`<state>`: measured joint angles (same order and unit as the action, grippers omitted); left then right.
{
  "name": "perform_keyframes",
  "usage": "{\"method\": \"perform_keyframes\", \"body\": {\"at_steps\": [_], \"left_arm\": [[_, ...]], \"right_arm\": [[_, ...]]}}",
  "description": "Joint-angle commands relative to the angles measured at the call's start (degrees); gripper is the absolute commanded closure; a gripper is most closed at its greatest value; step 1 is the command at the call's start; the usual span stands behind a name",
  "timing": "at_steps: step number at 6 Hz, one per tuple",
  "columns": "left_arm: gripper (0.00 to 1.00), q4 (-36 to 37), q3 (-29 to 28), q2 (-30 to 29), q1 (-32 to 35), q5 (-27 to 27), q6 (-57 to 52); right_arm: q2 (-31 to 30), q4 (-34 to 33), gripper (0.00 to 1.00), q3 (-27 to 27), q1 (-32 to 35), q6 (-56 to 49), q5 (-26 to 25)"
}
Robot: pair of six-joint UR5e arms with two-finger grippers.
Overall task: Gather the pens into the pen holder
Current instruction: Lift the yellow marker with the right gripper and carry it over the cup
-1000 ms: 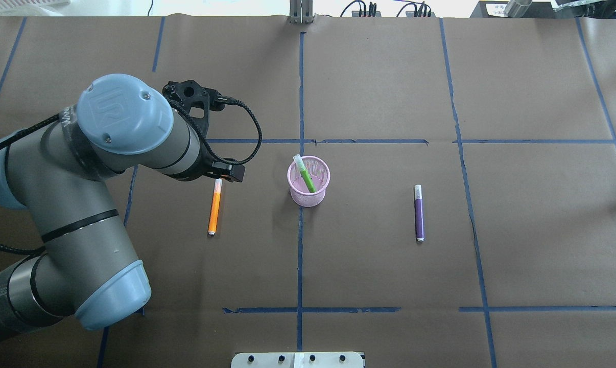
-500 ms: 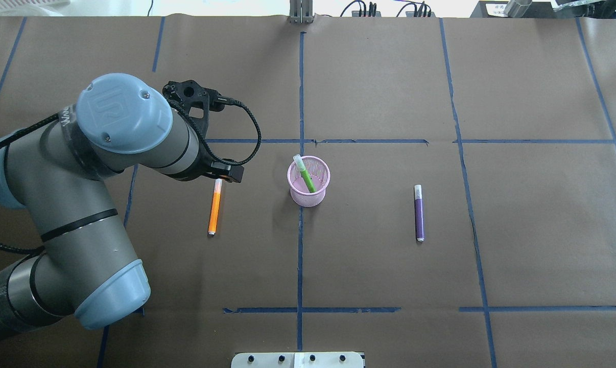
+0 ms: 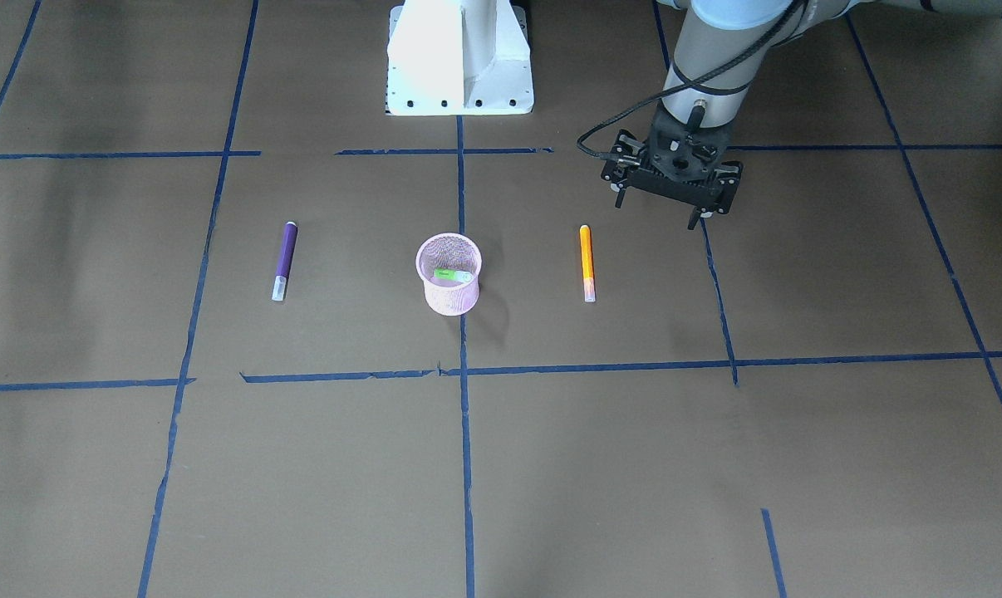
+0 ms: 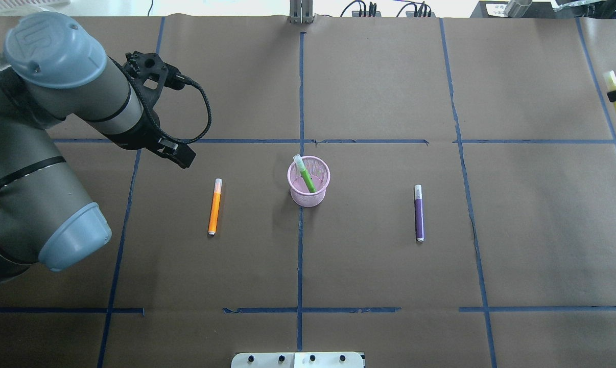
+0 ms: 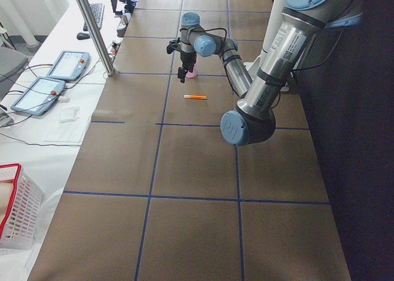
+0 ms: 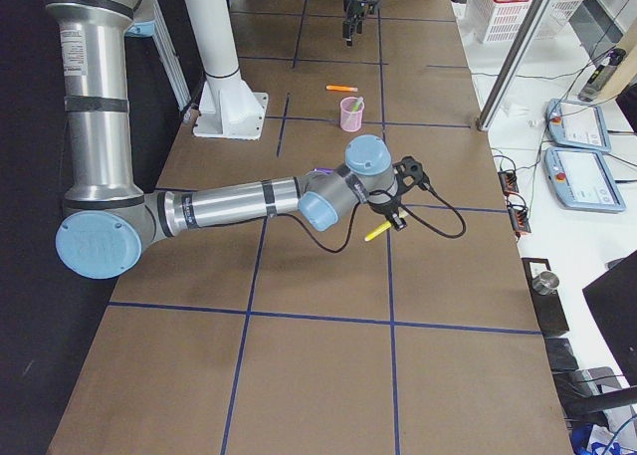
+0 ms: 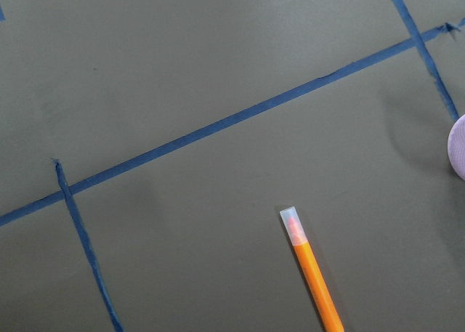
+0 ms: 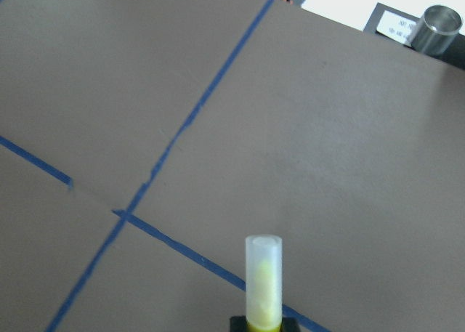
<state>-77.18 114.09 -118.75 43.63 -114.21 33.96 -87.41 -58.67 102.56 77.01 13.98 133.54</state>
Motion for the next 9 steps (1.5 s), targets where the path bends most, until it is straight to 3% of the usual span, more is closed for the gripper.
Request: {"method": "perform_keyframes", "body": {"at_steps": [1, 3, 6, 8, 9], "left_arm": [[0.0, 0.01, -0.01, 0.19, 0.58, -1.62, -0.65], [0.0, 0.01, -0.18, 0.19, 0.58, -1.63, -0.22], [0.0, -0.08, -1.23, 0.27, 0.49, -1.72, -0.04], [0.0, -0.08, -1.41, 0.19, 0.49, -1.72, -0.04], [0.0, -0.08, -1.41, 0.27, 0.49, -1.72, 0.05]], "right_arm": [[6.43, 0.14, 1.0, 6.13, -6.82, 15.46, -6.21], [10.84, 0.05, 1.0, 9.83, -19.65, 23.17, -20.53], [17.6, -0.56, 1.0, 11.79, -42.23, 35.38, -50.3], [22.53, -0.65, 1.0, 8.64, -51.84, 37.69, -64.13], [25.25, -0.65, 1.0, 5.75, -52.75, 38.13, -66.11]]}}
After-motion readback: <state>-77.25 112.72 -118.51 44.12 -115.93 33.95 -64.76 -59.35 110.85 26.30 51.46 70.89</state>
